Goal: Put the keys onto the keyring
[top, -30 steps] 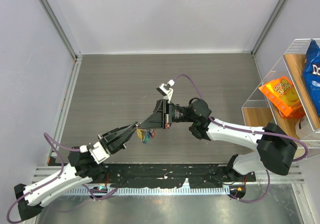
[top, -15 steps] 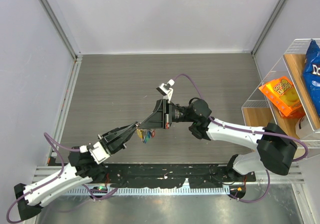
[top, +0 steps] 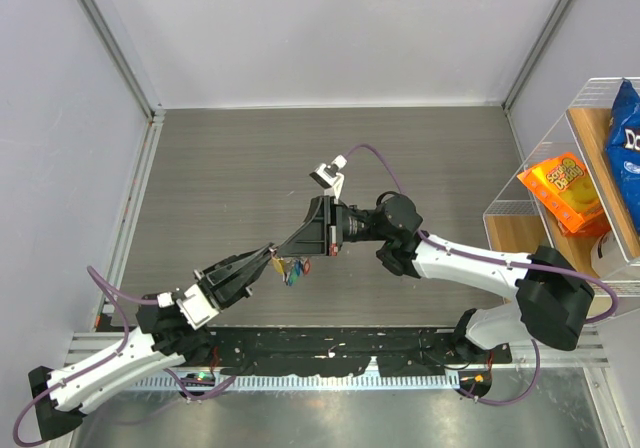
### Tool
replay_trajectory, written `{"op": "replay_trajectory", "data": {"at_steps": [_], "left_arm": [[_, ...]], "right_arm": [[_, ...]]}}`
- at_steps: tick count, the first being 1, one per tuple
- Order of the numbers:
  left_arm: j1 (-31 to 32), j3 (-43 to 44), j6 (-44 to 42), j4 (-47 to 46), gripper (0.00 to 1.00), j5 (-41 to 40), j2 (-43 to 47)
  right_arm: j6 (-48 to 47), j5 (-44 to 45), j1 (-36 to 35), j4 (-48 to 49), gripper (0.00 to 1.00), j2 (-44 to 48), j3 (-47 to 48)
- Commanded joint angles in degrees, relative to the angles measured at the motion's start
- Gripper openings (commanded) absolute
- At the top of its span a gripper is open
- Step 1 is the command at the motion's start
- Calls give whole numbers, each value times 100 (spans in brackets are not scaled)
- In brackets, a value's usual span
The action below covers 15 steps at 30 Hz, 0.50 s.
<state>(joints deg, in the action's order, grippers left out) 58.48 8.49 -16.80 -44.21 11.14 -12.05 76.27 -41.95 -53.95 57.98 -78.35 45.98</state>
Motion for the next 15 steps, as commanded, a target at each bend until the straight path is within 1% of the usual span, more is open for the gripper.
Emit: {"op": "replay_trajectory", "data": {"at_steps": [1, 10, 15], "left_arm": [[23, -120, -16, 44, 0, 240, -130], [32, -172, -69, 44, 0, 126, -236], [32, -164, -69, 44, 0, 99, -271]], "right_arm": [[2, 311, -19, 346, 6, 241, 456], [37, 293, -19, 320, 6, 293, 597], [-59, 276, -27, 153, 6, 373, 641]]}}
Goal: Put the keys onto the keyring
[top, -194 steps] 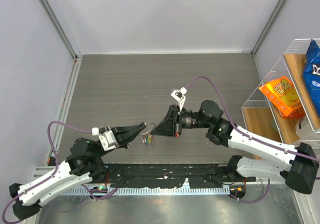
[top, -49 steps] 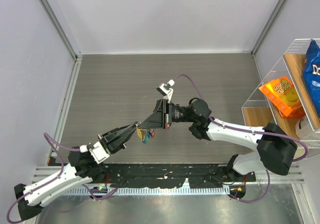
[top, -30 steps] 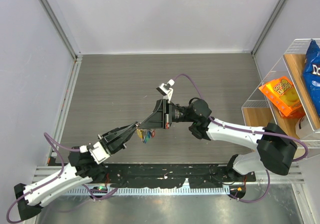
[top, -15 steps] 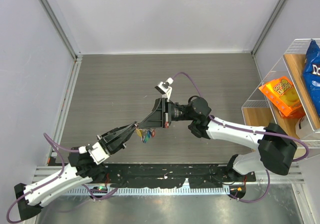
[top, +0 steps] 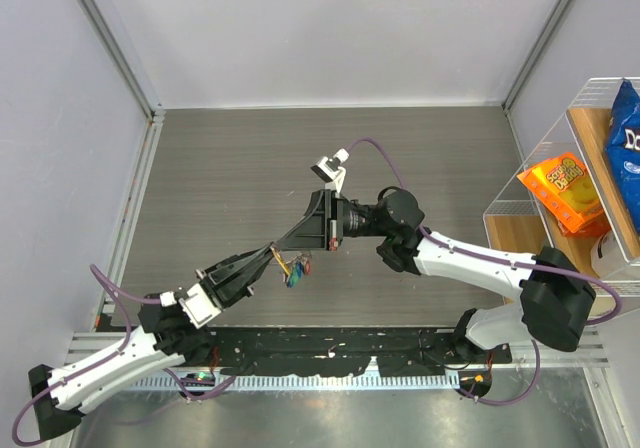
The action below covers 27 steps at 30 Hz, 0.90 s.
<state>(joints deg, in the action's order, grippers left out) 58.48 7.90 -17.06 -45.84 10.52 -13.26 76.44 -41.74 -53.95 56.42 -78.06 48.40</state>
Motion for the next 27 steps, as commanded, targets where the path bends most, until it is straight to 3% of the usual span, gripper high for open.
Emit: {"op": "replay_trajectory", "data": {"at_steps": [1, 12, 21, 27], "left_arm": [[23, -122, -43, 208, 0, 160, -125], [23, -87, -17, 401, 0, 38, -72], [23, -131, -25, 462, 37, 37, -45], [23, -140, 10, 506, 44, 29, -72]], "right_arm": [[-94, 254, -27, 290, 6, 353, 389], [-77, 289, -27, 273, 6, 327, 310], [-77, 289, -27, 246, 6, 327, 319], [-103, 298, -36, 281, 6, 292, 258]]}}
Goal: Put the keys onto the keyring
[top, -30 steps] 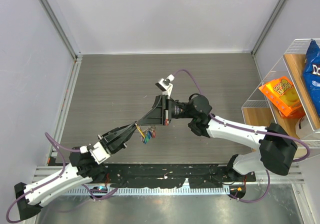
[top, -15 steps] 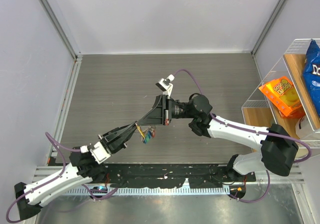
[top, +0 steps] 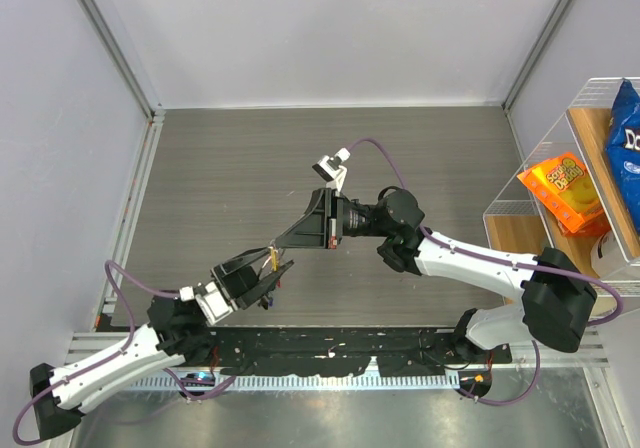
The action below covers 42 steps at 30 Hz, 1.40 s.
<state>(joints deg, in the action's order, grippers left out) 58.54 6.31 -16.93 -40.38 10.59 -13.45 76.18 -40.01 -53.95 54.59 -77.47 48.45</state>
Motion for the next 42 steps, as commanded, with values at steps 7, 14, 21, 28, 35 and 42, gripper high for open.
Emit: {"op": "replay_trajectory", "data": {"at_steps": [7, 14, 21, 28, 35, 42], "left_arm": [[25, 151, 23, 232, 0, -311, -114], [17, 196, 23, 241, 0, -531, -281], [26, 283, -56, 346, 0, -882, -491], [17, 582, -12, 821, 0, -1629, -694], [17, 802, 119, 971, 0, -1710, -738], [17, 1346, 374, 1391, 0, -1604, -1097]], "right_arm": [[-42, 46, -27, 562, 6, 259, 192], [-86, 11, 51, 553, 6, 443, -81], [-543, -183, 368, -44, 6, 1119, -686], [-1602, -95, 834, -1629, 6, 2278, -1417], [-3327, 362, 851, -4078, 40, 3150, -1347], [-3944, 1038, 851, -5221, 54, 3642, -1390]]}}
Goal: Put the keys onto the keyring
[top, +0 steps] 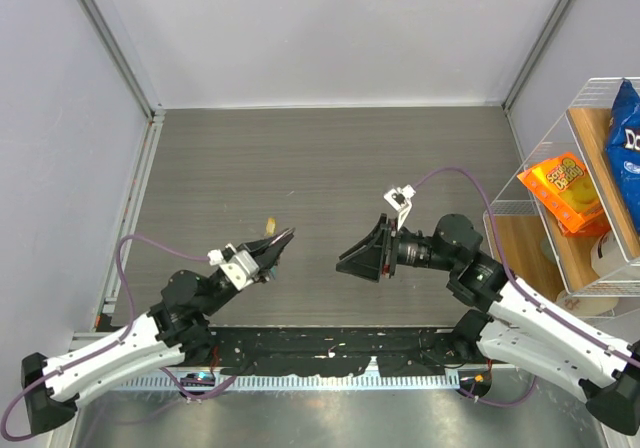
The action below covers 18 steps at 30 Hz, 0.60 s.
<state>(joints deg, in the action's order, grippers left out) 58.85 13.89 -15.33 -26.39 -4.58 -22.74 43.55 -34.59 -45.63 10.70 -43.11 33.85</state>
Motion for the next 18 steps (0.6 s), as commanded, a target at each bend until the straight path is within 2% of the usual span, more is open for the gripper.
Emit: {"op": "replay_trajectory", "data": {"at_steps": [1, 12, 18], "left_arm": [[-5, 693, 267, 98, 0, -87, -256], [-14, 1748, 399, 1109, 0, -798, -1451], [-14, 2284, 952, 1611, 0, -1115, -2435]], "right_arm": [[-777, 627, 19, -1015, 54, 215, 61], [-1489, 2024, 19, -2326, 56, 391, -44], [-1718, 2894, 19, -2713, 58, 453, -308]]}}
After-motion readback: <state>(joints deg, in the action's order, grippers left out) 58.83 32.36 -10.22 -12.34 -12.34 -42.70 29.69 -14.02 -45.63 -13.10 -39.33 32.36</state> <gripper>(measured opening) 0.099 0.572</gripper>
